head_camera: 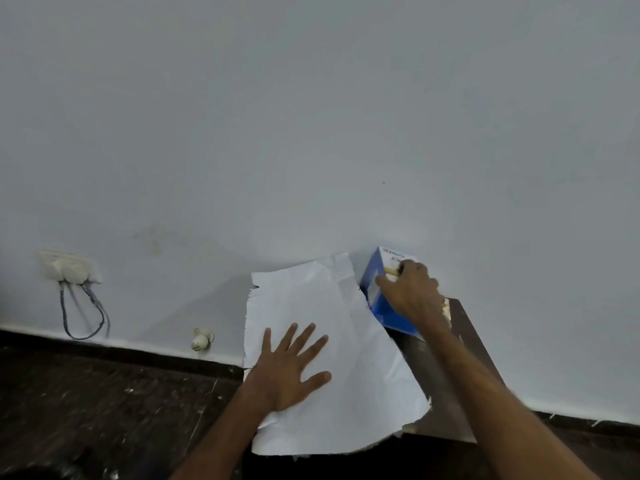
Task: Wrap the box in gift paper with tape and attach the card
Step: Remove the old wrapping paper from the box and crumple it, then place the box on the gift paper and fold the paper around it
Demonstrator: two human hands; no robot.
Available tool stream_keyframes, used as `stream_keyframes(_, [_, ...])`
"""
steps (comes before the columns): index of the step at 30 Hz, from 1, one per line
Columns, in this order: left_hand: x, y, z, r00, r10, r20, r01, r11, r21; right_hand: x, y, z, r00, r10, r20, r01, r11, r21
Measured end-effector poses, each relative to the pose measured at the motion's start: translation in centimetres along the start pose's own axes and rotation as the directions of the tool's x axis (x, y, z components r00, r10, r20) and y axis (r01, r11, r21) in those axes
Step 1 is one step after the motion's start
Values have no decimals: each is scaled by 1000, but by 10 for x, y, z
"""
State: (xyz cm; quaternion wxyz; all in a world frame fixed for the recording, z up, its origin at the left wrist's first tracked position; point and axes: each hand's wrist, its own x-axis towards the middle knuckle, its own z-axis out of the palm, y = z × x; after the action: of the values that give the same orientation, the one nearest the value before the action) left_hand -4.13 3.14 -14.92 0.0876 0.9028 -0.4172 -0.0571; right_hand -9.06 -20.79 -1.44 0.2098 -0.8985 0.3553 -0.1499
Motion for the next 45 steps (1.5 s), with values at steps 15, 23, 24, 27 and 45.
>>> stream_keyframes(15, [9, -36, -22, 633, -728, -262, 387, 591, -707, -93, -40, 66, 902, -400, 162, 423, 892, -157])
stream_keyframes(23, [10, -21, -33, 683, -728, -61, 354, 402, -845, -88, -30, 41, 908, -365, 206, 327, 924, 197])
stream_keyframes(24, [10, -19, -39, 691, -717, -91, 289, 390, -874, -79, -21, 37, 941, -324, 97, 286, 915, 285])
stream_keyframes(27, [7, -10, -56, 736, -674, -64, 115, 217, -969, -48, 11, 23, 996, -56, 67, 31, 946, 324])
stream_keyframes(45, [25, 41, -65, 897, -441, -8, -45, -73, -996, -42, -26, 34, 907, -156, 390, 86, 978, 190])
